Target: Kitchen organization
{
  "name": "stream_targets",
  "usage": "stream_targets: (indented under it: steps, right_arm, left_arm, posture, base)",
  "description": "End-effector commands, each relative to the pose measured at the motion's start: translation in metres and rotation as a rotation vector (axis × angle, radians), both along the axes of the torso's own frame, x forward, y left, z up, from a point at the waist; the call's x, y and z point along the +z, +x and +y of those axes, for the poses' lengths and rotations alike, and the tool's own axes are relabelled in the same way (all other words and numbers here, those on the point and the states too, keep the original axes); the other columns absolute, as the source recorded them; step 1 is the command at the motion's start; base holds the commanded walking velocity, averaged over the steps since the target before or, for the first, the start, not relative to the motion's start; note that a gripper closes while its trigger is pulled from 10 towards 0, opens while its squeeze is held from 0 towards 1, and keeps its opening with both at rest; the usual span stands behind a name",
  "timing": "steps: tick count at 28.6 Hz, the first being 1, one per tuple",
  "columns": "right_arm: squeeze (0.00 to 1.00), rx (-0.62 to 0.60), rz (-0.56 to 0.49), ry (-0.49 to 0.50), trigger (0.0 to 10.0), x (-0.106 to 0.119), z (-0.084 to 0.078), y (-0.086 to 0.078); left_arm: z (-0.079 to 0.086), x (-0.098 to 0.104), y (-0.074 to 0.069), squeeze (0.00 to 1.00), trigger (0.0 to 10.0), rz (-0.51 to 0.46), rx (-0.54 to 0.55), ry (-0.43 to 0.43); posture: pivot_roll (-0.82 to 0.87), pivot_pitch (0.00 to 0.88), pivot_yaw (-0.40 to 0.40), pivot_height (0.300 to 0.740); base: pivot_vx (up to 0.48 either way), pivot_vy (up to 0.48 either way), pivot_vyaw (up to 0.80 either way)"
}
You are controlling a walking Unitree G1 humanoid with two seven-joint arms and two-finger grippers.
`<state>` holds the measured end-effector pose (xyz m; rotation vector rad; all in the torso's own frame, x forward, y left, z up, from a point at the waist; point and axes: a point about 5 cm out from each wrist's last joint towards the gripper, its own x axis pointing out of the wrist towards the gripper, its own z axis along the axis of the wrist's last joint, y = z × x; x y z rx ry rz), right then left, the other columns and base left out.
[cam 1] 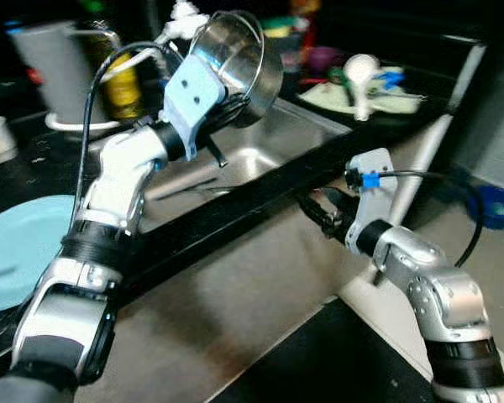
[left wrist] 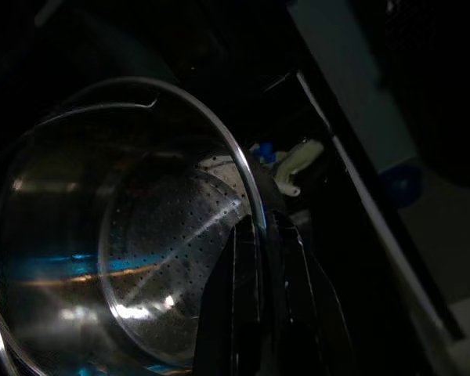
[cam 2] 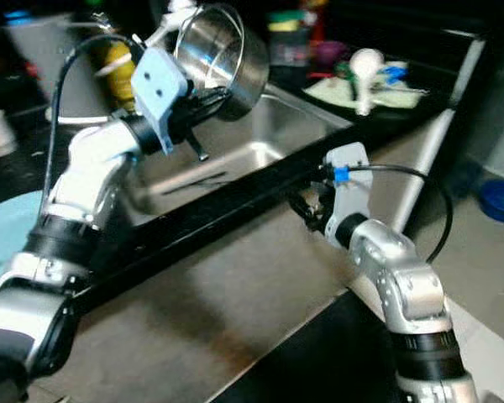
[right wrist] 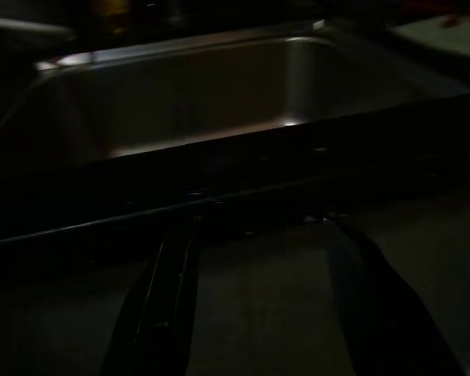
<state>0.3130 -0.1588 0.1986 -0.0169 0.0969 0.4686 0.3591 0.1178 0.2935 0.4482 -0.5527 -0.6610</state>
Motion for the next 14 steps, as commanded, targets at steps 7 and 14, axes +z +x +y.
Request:
stream_targets:
  steps: [7,14]
  right_arm:
    - [0.0,0.02,-0.036,0.007,10.0,0.002,0.013,0.01]
    - [0.0,0.027,-0.052,0.023,10.0,0.005,0.017,0.016]
  left_arm:
    - [-0.002,-0.028,-0.02,0.0,10.0,0.088,0.138,-0.15]
    - [0.001,-0.04,-0.026,0.0,10.0,0.16,0.223,-0.215]
  posture:
    - [-0.04,0.0,0.025,0.74]
    - [-0.02,0.0,0.019,0.74]
  base:
    - [0.0,0.0,-0.44]
    - [0.0,0.0,0.0]
